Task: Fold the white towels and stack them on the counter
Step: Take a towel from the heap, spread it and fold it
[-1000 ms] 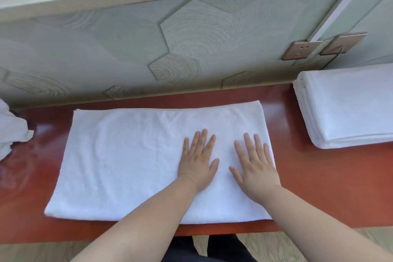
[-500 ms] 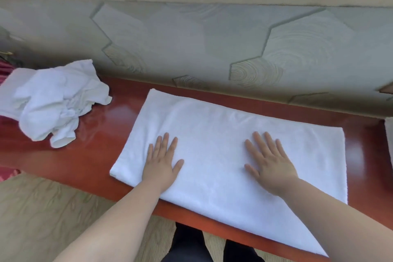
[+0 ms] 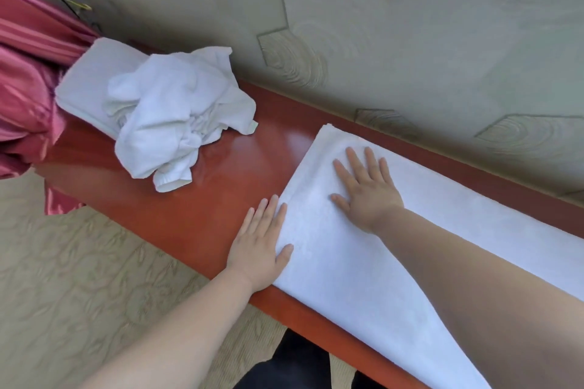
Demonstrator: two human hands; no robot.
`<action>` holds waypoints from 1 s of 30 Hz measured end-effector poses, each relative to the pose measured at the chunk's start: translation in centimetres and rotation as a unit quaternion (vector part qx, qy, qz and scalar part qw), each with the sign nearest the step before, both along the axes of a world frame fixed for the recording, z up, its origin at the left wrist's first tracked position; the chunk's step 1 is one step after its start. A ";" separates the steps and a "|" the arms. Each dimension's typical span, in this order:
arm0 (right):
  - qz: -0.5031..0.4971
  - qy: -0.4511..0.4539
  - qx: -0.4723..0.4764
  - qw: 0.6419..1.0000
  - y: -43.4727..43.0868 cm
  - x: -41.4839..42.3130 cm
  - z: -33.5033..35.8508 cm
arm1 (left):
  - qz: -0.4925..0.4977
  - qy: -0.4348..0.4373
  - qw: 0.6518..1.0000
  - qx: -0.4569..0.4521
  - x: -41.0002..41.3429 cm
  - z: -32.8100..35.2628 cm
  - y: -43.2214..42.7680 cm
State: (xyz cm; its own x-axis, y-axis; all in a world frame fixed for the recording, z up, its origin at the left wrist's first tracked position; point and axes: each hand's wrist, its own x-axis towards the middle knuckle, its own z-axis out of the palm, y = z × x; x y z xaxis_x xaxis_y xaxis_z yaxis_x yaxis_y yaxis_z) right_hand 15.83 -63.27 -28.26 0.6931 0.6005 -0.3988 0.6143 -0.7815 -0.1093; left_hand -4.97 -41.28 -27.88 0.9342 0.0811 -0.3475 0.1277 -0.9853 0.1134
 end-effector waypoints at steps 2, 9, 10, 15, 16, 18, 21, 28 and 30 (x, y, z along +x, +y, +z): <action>-0.032 -0.008 -0.009 0.999 2.3 1.4 -0.1 | 0.002 -0.009 1.000 -0.014 -0.1 -0.1 0.0; -0.058 -0.018 0.011 0.998 7.5 4.0 1.1 | -0.012 -0.025 0.998 -0.058 -1.0 0.5 0.8; -0.033 -0.023 0.017 0.999 7.7 3.9 1.3 | -0.056 -0.034 0.996 -0.059 -1.3 0.5 1.0; -0.082 0.011 0.023 0.996 9.3 4.6 1.7 | 0.005 -0.013 0.996 -0.089 -3.1 1.2 1.9; -0.109 0.012 0.039 0.993 9.8 5.0 2.1 | 0.061 -0.011 0.993 -0.100 -3.5 1.5 1.9; -0.141 0.002 0.065 0.988 10.6 6.2 3.1 | 0.151 -0.017 0.984 -0.092 -3.9 2.4 1.9; -0.142 0.037 0.040 0.988 10.8 8.6 4.7 | 0.241 -0.011 0.964 -0.112 -4.9 3.6 2.1; -0.096 0.099 -0.101 0.985 10.7 11.5 6.5 | 0.388 0.047 0.894 -0.221 -5.5 4.4 0.8; -0.074 0.114 -0.112 0.984 10.3 11.7 7.0 | 0.417 0.038 0.868 -0.266 -5.4 4.0 0.3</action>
